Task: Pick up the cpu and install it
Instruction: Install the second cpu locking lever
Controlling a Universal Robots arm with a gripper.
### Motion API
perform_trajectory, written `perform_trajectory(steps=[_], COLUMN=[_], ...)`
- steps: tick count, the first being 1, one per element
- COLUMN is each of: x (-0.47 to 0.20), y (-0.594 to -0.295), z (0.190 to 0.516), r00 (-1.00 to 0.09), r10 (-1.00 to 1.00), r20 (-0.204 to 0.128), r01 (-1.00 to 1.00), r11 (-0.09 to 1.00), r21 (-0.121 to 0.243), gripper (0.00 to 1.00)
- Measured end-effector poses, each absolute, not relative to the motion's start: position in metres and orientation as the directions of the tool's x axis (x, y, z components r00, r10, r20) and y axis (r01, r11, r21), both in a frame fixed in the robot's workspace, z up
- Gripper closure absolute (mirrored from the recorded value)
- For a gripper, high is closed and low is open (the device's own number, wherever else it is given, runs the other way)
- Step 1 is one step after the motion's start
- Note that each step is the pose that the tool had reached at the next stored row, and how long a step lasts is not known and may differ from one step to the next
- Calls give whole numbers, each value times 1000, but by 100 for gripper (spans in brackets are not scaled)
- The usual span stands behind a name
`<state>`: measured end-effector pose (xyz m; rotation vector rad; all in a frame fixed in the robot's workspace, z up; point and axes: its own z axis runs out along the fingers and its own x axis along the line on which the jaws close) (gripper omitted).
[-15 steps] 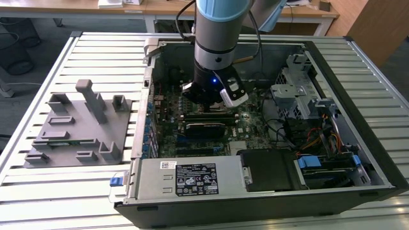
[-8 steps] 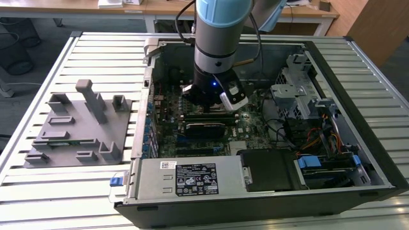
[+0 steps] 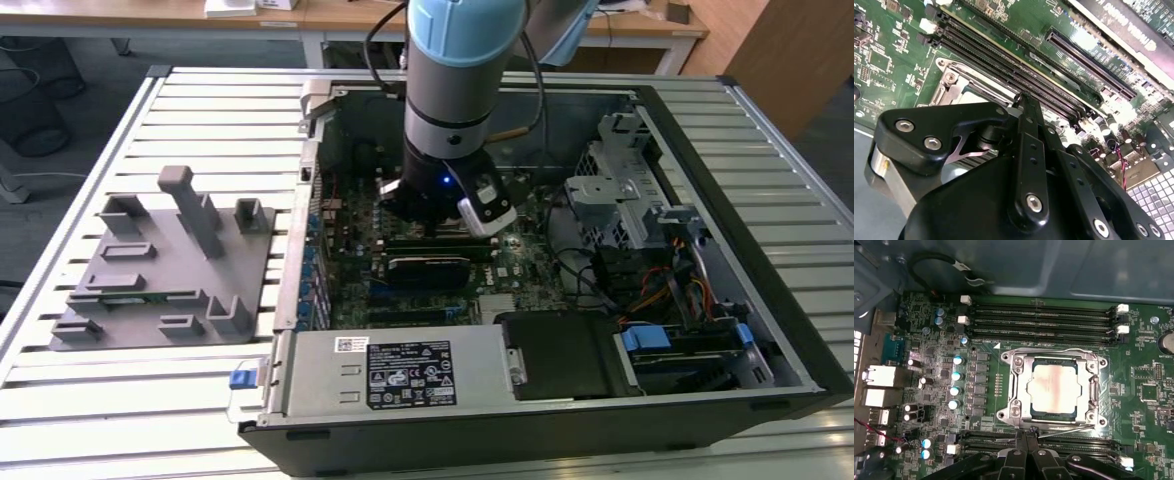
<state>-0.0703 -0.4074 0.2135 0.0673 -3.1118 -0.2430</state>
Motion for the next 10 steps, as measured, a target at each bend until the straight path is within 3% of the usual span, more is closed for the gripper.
perform_trajectory(steps=[10], x=[-74], y=[-413], z=[207], r00=[-999], r10=[-45], r20=[15], r01=[-41], r11=[982], r21=[183], gripper=[89])
